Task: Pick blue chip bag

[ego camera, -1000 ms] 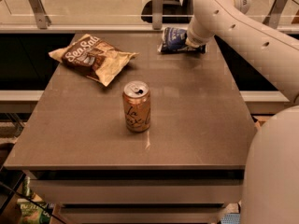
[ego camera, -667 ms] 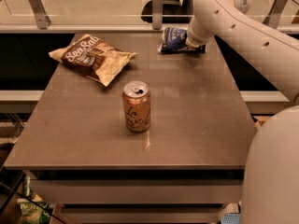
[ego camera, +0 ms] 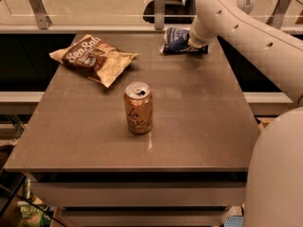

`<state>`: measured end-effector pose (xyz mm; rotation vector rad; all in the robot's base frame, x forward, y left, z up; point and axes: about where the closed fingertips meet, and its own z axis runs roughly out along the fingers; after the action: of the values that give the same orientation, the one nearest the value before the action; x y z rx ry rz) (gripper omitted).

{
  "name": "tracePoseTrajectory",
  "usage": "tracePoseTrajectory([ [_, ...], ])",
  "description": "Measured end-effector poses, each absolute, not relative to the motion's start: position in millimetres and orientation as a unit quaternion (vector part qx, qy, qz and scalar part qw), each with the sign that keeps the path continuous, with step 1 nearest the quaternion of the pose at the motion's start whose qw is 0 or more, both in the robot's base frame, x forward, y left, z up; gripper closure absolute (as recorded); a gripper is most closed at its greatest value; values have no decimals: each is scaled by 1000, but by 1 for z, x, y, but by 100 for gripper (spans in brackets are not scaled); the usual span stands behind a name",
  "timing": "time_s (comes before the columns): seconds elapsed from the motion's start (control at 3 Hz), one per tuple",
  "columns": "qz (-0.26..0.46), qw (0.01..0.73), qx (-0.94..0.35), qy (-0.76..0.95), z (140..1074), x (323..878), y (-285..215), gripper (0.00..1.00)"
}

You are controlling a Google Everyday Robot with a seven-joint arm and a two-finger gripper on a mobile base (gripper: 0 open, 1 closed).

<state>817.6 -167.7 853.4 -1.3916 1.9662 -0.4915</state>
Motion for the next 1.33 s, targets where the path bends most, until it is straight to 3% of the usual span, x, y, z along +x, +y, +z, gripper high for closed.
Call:
tracePoseTrajectory([
  [0.33, -188, 335, -533, 754, 853, 818, -168, 84],
  [1.33, -188, 335, -533, 754, 853, 818, -168, 13],
])
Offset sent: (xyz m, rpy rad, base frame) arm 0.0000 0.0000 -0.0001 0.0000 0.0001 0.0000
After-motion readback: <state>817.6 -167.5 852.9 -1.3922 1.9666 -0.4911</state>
